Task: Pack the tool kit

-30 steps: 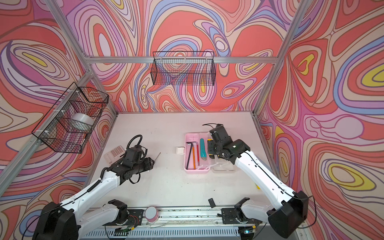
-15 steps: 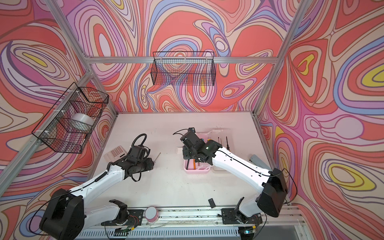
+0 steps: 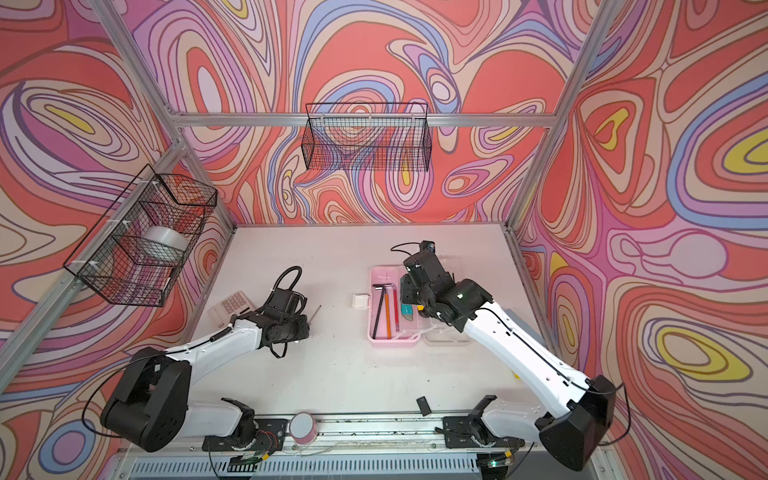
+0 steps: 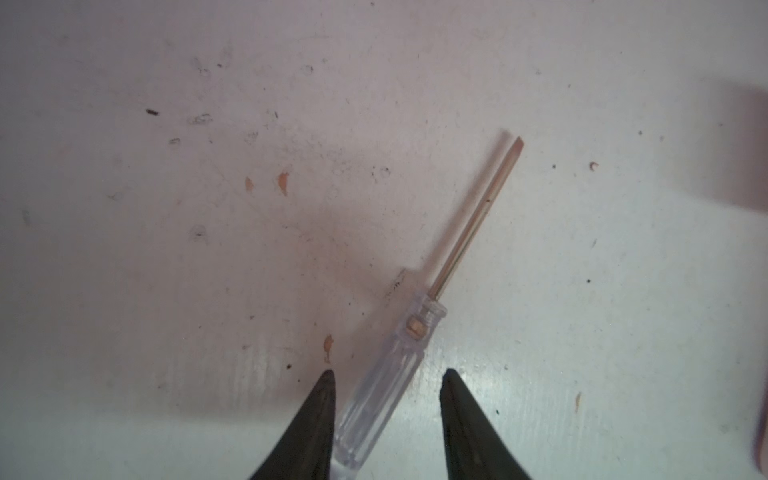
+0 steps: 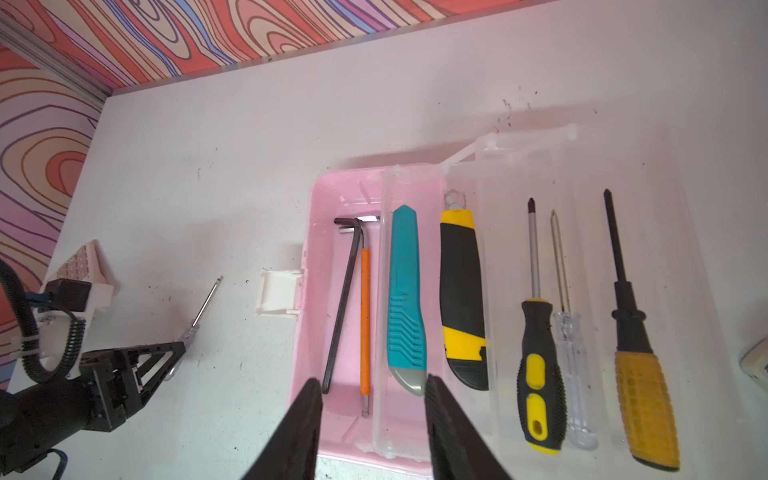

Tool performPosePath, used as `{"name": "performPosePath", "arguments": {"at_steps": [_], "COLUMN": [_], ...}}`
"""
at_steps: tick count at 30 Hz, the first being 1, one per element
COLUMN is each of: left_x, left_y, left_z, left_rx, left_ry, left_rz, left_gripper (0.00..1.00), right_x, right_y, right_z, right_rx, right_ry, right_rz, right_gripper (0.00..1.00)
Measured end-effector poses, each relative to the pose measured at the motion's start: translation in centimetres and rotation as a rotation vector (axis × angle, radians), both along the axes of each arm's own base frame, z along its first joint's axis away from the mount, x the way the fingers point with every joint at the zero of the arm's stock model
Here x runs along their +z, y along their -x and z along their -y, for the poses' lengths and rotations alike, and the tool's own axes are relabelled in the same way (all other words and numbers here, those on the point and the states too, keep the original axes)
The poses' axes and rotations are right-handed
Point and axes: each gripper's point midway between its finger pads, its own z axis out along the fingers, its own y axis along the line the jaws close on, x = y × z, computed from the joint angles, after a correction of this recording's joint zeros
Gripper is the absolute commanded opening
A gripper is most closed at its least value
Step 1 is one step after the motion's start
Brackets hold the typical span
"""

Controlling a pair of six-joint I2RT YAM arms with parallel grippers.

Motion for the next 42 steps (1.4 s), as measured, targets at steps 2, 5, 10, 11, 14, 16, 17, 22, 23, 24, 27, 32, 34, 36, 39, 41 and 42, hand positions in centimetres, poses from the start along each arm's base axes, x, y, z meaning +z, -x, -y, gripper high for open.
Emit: {"name": "performPosePath", "arguments": {"at_steps": [2, 5, 10, 11, 14, 16, 17, 22, 23, 24, 27, 32, 34, 36, 39, 41, 42], "left_x": [-0.2, -0.9, -1.1, -1.1, -1.1, -1.2, -1.2, -1.2, -1.3, -1.3, -1.3, -1.1, -1.1, -1.1, -0.9, -0.3, 0.0], "left_y": [-0.1, 0.0, -0.1, -0.1, -0.1, -0.1, -0.2, -0.4, -0.3, -0.3, -0.4, -0.5, -0.5, -0.5, -0.3, -0.2, -0.2], "left_z": [0.0, 0.0, 0.2, 0.2, 0.3, 0.4, 0.4, 0.4, 0.4, 0.5, 0.6, 0.8, 0.9, 0.9, 1.0, 1.1, 1.2], "left_rx": [0.0, 0.0, -0.005, -0.005, -0.007, -0.007, -0.006, -0.003, -0.003, -0.002, -0.003, -0.006, -0.007, -0.008, -0.009, -0.01, -0.011], "left_ry": [-0.004, -0.011, -0.013, -0.012, -0.012, -0.013, -0.015, -0.014, -0.014, -0.014, -0.012, -0.008, -0.008, -0.007, 0.001, 0.016, 0.024], "left_rz": [-0.005, -0.023, -0.027, -0.026, -0.027, -0.03, -0.028, -0.028, -0.028, -0.029, -0.028, -0.021, -0.021, -0.021, -0.024, -0.017, -0.011], "left_gripper": [0.35, 0.32, 0.3, 0.3, 0.27, 0.26, 0.25, 0.21, 0.2, 0.18, 0.07, 0.0, 0.0, 0.0, 0.0, 0.0, 0.0], "right_x": [-0.4, -0.8, -1.5, -1.5, -1.6, -1.5, -1.5, -1.0, -0.9, -0.9, -0.9, -0.9, -1.0, -1.0, -1.1, -1.2, -1.2], "right_y": [0.0, -0.2, -0.5, -0.6, -1.0, -1.2, -1.3, -1.7, -1.7, -1.7, -1.7, -1.8, -1.9, -2.0, -2.2, -2.2, -2.2], "right_z": [0.2, 0.3, 0.7, 0.8, 1.5, 2.1, 2.5, 3.9, 4.0, 4.0, 4.0, 4.0, 3.9, 3.8, 3.6, 3.5, 3.5], "right_rx": [0.0, -0.003, -0.012, -0.016, -0.036, -0.05, -0.058, -0.09, -0.09, -0.088, -0.082, -0.079, -0.075, -0.071, -0.065, -0.062, -0.061], "right_ry": [0.007, 0.011, 0.017, 0.017, 0.014, 0.008, 0.006, -0.006, -0.008, -0.009, -0.01, -0.014, -0.016, -0.02, -0.026, -0.026, -0.026], "right_rz": [-0.008, -0.014, -0.028, -0.03, -0.031, -0.029, -0.029, -0.016, -0.014, -0.014, -0.015, -0.017, -0.017, -0.017, -0.017, -0.019, -0.021], "right_gripper": [0.43, 0.43, 0.43, 0.43, 0.43, 0.43, 0.43, 0.43, 0.43, 0.43, 0.43, 0.43, 0.43, 0.43, 0.43, 0.43, 0.43]}}
